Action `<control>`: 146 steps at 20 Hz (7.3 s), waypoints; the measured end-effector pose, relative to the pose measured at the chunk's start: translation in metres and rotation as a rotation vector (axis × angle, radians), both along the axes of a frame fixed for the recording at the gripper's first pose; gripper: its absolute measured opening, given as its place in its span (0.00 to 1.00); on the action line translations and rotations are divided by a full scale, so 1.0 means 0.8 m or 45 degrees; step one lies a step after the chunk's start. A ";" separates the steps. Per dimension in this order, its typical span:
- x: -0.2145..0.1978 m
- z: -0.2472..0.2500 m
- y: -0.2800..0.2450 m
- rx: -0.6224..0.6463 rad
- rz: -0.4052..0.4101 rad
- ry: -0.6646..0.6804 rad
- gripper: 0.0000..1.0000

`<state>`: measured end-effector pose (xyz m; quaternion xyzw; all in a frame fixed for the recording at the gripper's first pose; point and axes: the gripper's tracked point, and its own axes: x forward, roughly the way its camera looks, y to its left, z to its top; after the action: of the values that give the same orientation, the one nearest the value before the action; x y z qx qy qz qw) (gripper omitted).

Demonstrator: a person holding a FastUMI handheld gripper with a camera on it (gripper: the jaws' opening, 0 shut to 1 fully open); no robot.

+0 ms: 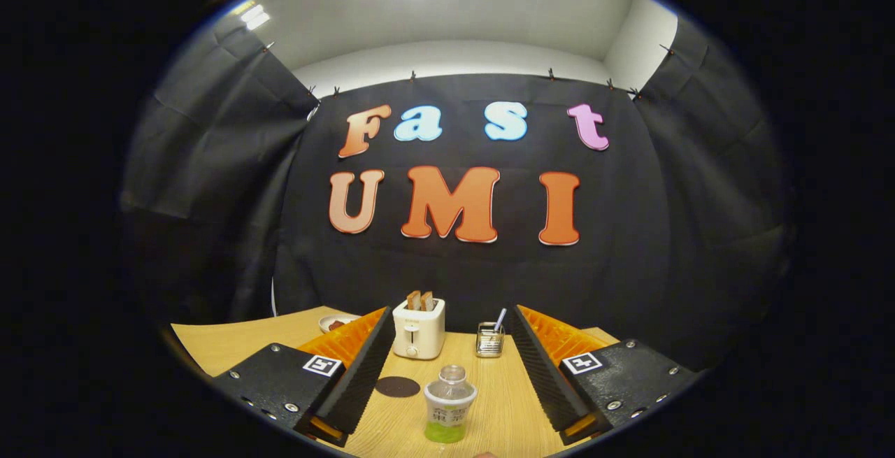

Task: Take the bottle from table, then pour the juice into the cup, finally place the bottle on the coaster

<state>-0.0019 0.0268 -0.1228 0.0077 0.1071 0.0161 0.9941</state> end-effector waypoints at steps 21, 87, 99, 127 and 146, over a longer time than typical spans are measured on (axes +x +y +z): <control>-0.003 -0.228 0.008 0.044 -0.012 0.441 0.84; 0.085 -0.153 0.194 -2.024 0.432 -0.235 0.53; 0.090 -0.144 0.196 -2.138 0.428 -0.307 0.53; 0.102 -0.143 0.196 -2.291 0.469 -0.410 0.53; 0.098 -0.135 0.209 -2.410 0.557 -0.545 0.52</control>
<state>0.0767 0.1944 -0.2310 -0.8117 -0.1069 0.1080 0.5640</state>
